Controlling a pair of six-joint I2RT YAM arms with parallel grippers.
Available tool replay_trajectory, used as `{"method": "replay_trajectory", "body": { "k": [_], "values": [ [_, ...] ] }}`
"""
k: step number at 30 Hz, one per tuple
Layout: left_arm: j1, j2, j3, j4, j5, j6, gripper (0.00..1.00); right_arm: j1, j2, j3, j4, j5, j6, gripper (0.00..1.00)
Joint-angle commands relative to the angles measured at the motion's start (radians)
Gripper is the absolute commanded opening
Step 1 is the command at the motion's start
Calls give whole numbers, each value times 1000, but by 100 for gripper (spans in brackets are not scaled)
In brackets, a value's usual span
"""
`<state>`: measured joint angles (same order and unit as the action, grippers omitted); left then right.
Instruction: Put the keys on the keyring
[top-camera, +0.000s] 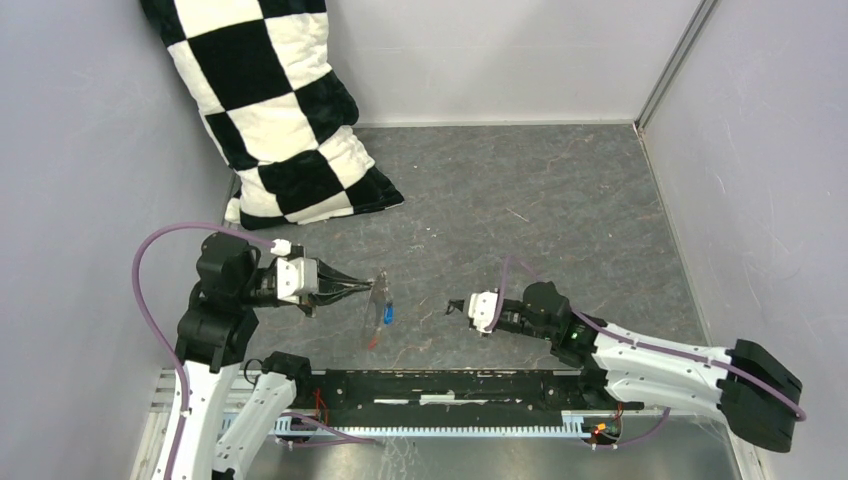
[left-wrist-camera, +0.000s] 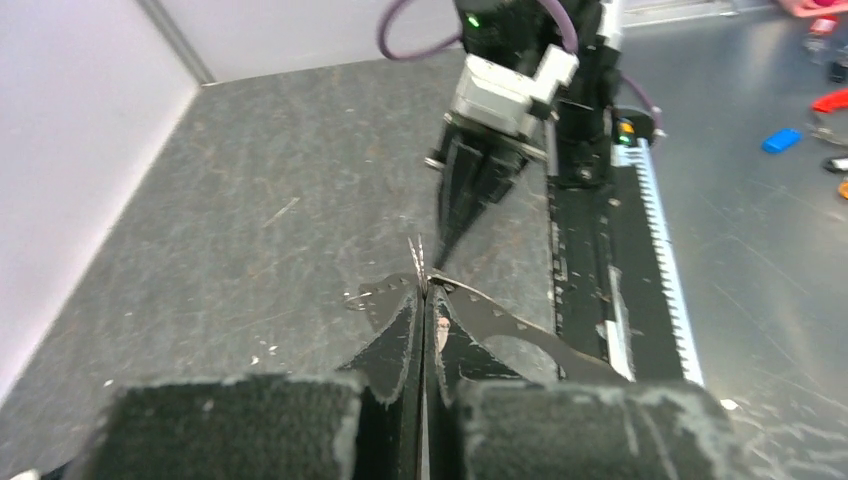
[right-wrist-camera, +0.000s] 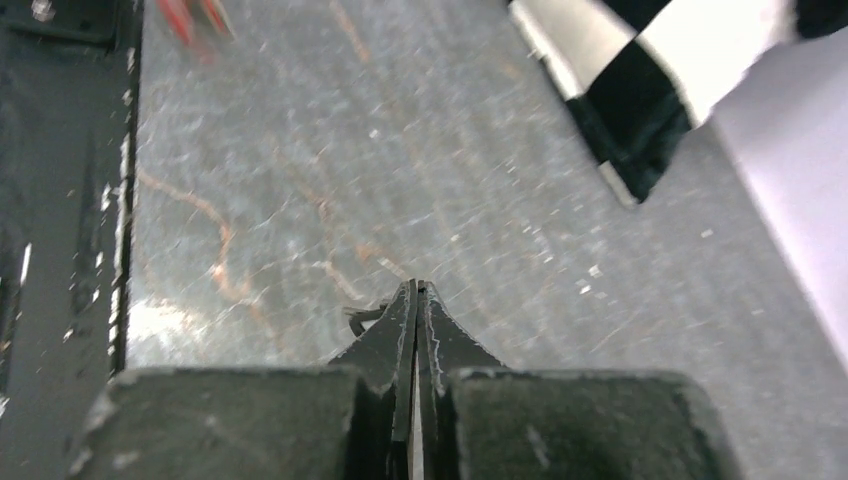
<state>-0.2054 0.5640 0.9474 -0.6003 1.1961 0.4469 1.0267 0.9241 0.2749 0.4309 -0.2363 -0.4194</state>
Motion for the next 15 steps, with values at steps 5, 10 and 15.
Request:
{"method": "replay_trajectory", "body": {
  "k": [5, 10, 15],
  "values": [
    [-1, 54, 60, -200, 301, 194, 2, -4, -38, 300, -21, -103, -169, 0],
    [0, 68, 63, -203, 371, 184, 2, -5, 4, 465, -32, -271, -212, 1],
    [0, 80, 60, -202, 428, 216, 2, -3, 32, 539, 34, -419, -174, 0]
  ]
}}
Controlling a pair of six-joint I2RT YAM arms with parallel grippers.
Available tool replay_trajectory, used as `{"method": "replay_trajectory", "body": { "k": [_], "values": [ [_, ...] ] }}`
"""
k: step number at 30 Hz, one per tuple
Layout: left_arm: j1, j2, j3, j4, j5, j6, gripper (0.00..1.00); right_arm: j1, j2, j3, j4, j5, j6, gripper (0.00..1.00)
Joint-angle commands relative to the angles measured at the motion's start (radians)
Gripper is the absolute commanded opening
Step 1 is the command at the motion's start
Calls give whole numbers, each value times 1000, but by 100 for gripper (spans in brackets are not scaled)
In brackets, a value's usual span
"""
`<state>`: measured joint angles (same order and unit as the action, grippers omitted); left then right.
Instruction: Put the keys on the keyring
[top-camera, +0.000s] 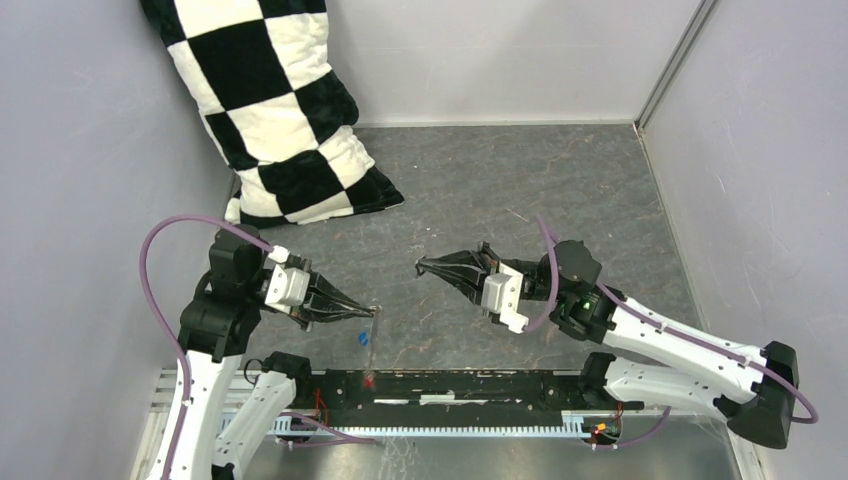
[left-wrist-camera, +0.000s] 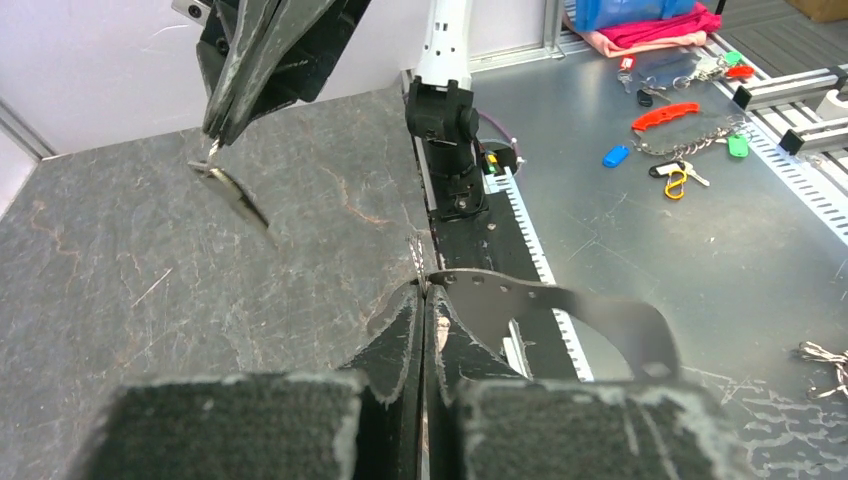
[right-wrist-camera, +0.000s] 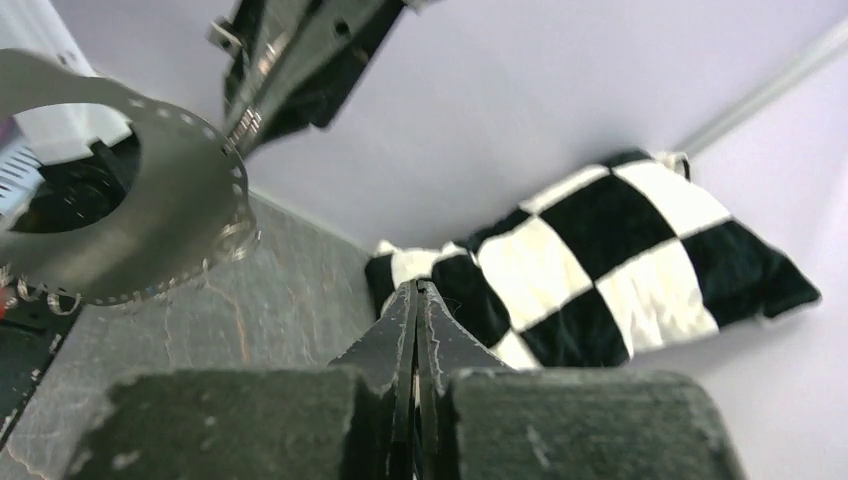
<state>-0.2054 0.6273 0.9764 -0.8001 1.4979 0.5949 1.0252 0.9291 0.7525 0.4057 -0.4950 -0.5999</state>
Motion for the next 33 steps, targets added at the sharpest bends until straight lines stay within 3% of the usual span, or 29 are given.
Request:
{"method": "replay_trajectory", "body": {
  "k": [1, 10, 33],
  "values": [
    [0, 20, 32, -2, 134, 74, 2, -2, 37, 72, 78, -195, 24, 1],
    [-24, 51, 72, -4, 138, 130, 2, 27, 87, 76, 256, -338, 141, 1],
    [-78, 44, 99, 3, 136, 181, 2, 130, 153, 134, 90, -323, -18, 1]
  ]
}}
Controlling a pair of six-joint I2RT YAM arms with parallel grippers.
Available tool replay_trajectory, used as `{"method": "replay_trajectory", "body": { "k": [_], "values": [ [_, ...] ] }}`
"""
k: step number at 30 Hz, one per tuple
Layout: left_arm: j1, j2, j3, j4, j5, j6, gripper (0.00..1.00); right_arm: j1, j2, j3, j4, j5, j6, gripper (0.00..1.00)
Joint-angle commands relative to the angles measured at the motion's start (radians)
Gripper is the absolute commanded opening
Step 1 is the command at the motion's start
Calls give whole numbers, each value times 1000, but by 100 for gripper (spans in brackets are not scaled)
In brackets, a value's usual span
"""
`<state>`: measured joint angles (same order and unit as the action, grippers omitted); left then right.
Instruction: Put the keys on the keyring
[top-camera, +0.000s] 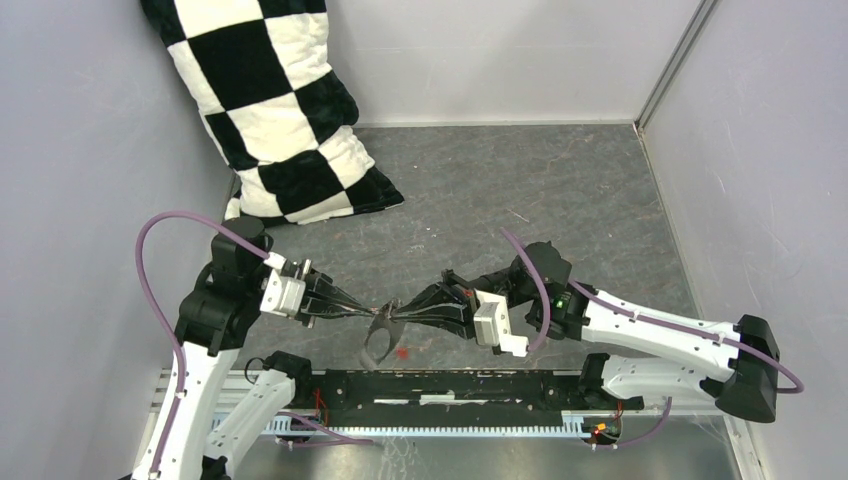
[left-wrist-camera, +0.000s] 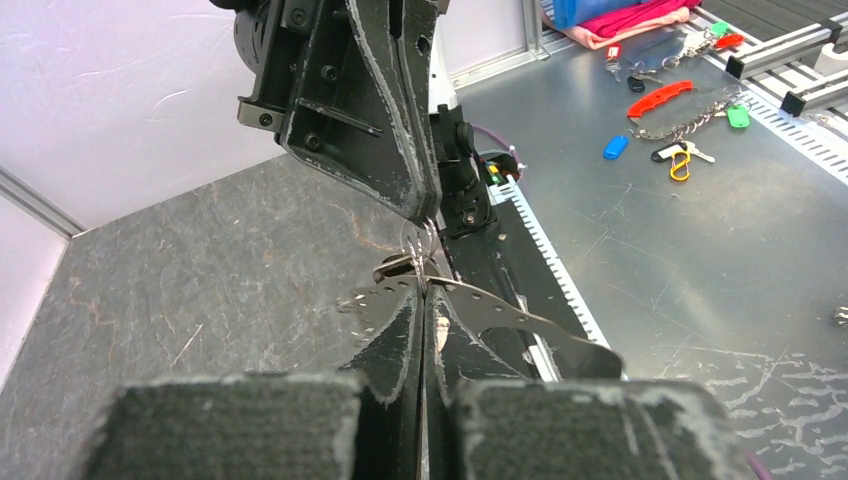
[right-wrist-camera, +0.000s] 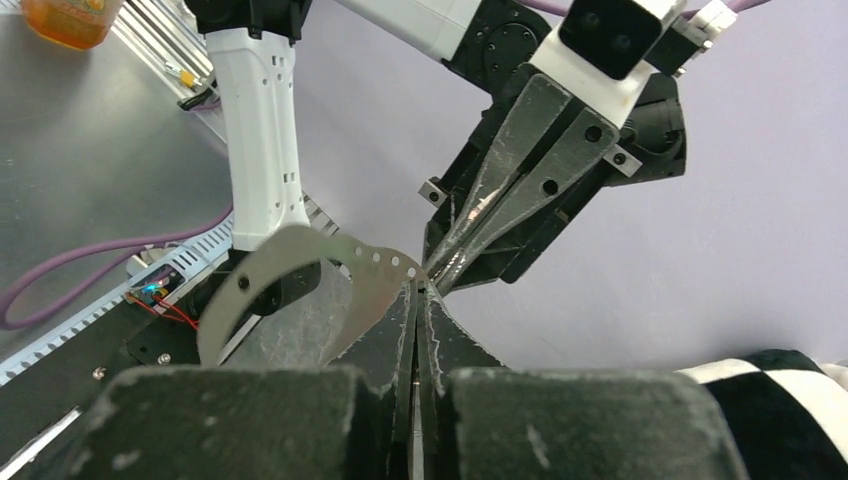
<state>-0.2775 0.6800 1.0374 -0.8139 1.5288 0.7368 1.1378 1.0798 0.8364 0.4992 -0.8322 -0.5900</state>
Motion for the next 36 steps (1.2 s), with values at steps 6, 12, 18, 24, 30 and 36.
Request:
{"method": "replay_trajectory", "body": {
  "k": [6, 12, 18, 24, 30, 36],
  "values": [
    [-6, -11, 39, 18, 105, 34, 2, 24, 11, 58, -4, 38, -35, 1],
    [-6, -28, 24, 79, 106, -25, 2, 25, -3, 54, -20, 106, -60, 1],
    [-6, -38, 12, 101, 105, -43, 2, 24, 3, 61, -31, 102, -56, 1],
    [-6, -39, 4, 99, 92, -40, 2, 26, 9, 70, -5, 89, -36, 1],
    [-6, -42, -7, 100, 83, -40, 2, 28, 13, 70, 22, 91, -16, 1],
    [-6, -42, -8, 99, 74, -39, 2, 31, 18, 75, 38, 84, -6, 1]
  ]
}}
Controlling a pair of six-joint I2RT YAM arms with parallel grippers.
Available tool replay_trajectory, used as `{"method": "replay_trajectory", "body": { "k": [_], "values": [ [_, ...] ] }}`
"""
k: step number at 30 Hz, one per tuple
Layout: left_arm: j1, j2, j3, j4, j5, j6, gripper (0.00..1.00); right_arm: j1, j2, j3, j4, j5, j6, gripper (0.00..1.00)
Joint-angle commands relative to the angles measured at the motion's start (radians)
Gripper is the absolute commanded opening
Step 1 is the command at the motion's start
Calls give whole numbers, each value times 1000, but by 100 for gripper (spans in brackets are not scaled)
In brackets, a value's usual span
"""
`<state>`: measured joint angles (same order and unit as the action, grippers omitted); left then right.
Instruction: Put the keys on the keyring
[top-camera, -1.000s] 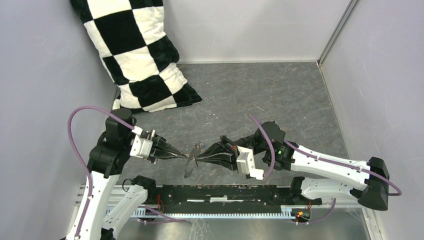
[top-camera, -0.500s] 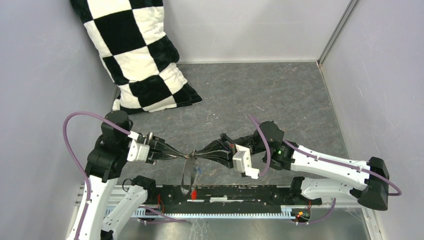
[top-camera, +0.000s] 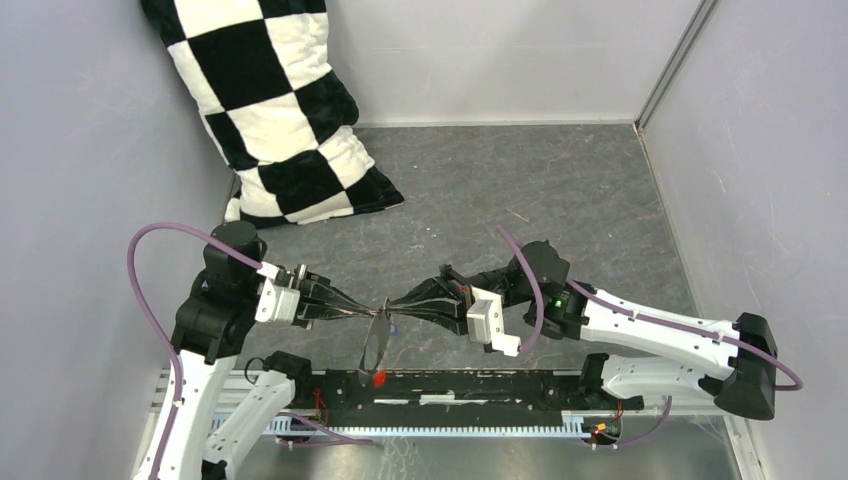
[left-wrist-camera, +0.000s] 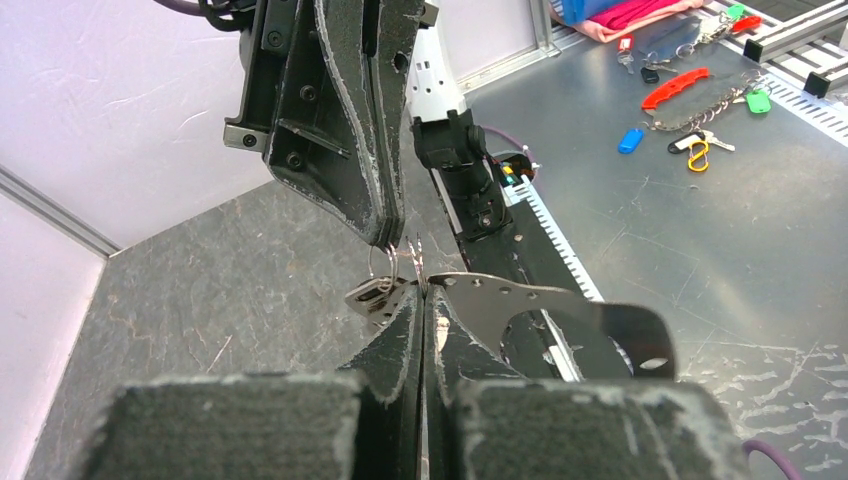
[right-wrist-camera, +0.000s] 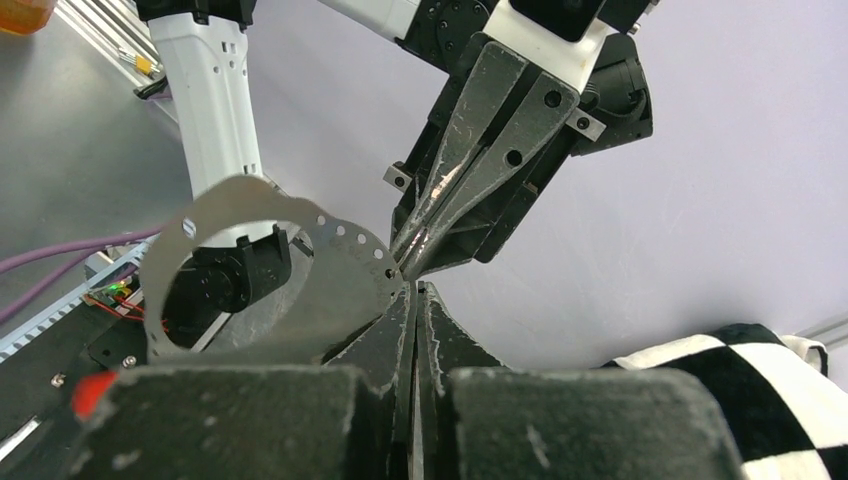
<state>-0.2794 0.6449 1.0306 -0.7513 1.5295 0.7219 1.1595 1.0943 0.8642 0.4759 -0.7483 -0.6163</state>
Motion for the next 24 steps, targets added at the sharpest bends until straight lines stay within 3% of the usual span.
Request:
{"method": "replay_trajectory", "body": {
  "k": [1, 24],
  "values": [
    [-4, -8, -1, 36, 72, -24, 2, 11, 6, 50, 61, -3, 22, 1],
    [-4, -3, 0, 35, 54, -31, 2, 31, 6, 66, 37, -13, -2, 1]
  ]
}}
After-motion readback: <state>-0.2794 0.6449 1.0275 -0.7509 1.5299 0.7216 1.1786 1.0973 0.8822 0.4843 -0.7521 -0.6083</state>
